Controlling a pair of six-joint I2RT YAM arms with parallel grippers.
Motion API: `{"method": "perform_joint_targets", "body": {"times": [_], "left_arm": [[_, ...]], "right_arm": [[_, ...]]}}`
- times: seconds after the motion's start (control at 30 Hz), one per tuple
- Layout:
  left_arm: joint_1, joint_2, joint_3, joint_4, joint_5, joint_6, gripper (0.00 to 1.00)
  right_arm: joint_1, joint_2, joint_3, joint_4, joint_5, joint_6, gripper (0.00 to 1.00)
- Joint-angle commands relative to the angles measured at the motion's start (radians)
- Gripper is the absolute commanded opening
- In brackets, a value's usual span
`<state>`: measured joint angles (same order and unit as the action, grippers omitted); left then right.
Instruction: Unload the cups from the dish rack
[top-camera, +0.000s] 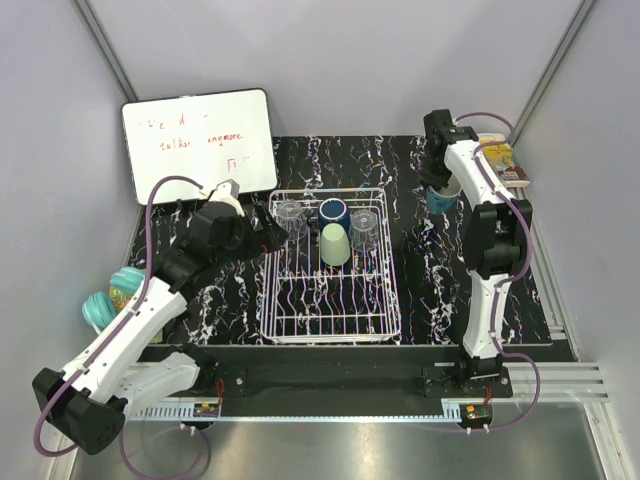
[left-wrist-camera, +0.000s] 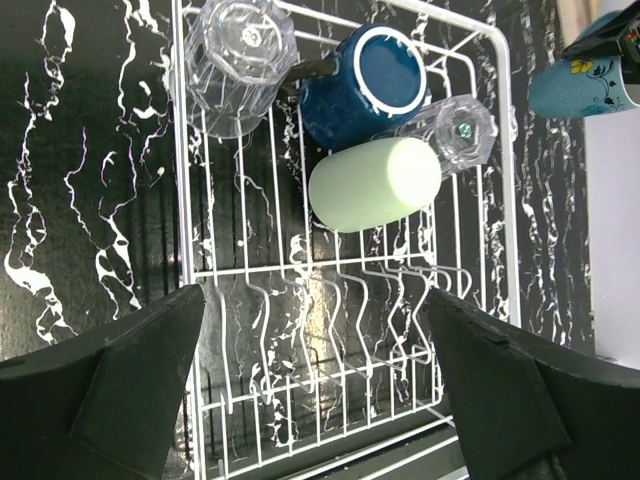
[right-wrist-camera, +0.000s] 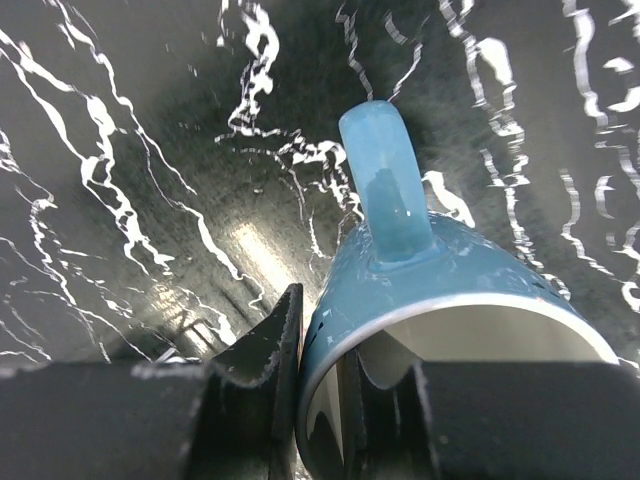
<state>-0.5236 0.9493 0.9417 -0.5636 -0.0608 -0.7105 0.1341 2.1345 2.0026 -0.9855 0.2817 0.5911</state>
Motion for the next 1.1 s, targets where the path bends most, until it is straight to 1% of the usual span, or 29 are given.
{"method": "perform_joint_targets", "body": {"times": [0.0, 0.13, 0.27, 0.57, 0.83, 0.87, 0.97, 1.0, 1.07], "left_arm": [[-0.003, 0.025, -0.004, 0.019, -0.011, 0.019, 0.97], [-0.003, 0.031, -0.014, 0.019, -0.022, 0.017, 0.97], [-0.003, 0.045, -0.015, 0.021, -0.02, 0.02, 0.97], [-0.003, 0.057, -0.023, 0.019, -0.022, 0.02, 0.97], [-0.004, 0.066, -0.02, 0.019, -0.022, 0.022, 0.98], [-0.003, 0.068, -0.02, 0.019, -0.02, 0.02, 0.98], [-0.003, 0.066, -0.021, 0.019, -0.017, 0.022, 0.99], [-0.003, 0.065, -0.021, 0.021, -0.019, 0.023, 0.99], [-0.003, 0.062, -0.023, 0.019, -0.02, 0.025, 0.99]], "right_arm": [[0.006, 0.005, 0.045, 0.034, -0.029, -0.025, 0.0], [0.002, 0.039, 0.051, 0.039, -0.013, -0.043, 0.0], [-0.005, 0.064, 0.018, 0.071, -0.033, -0.043, 0.0], [-0.007, 0.071, -0.088, 0.157, -0.05, -0.047, 0.0], [-0.007, 0.067, -0.117, 0.176, -0.067, -0.056, 0.0], [-0.007, 0.065, -0.123, 0.177, -0.068, -0.056, 0.09], [-0.008, 0.035, -0.146, 0.191, -0.065, -0.054, 0.25], [-0.007, 0.021, -0.156, 0.199, -0.064, -0.056, 0.32], [-0.007, -0.033, -0.189, 0.235, -0.059, -0.051, 0.39]]}}
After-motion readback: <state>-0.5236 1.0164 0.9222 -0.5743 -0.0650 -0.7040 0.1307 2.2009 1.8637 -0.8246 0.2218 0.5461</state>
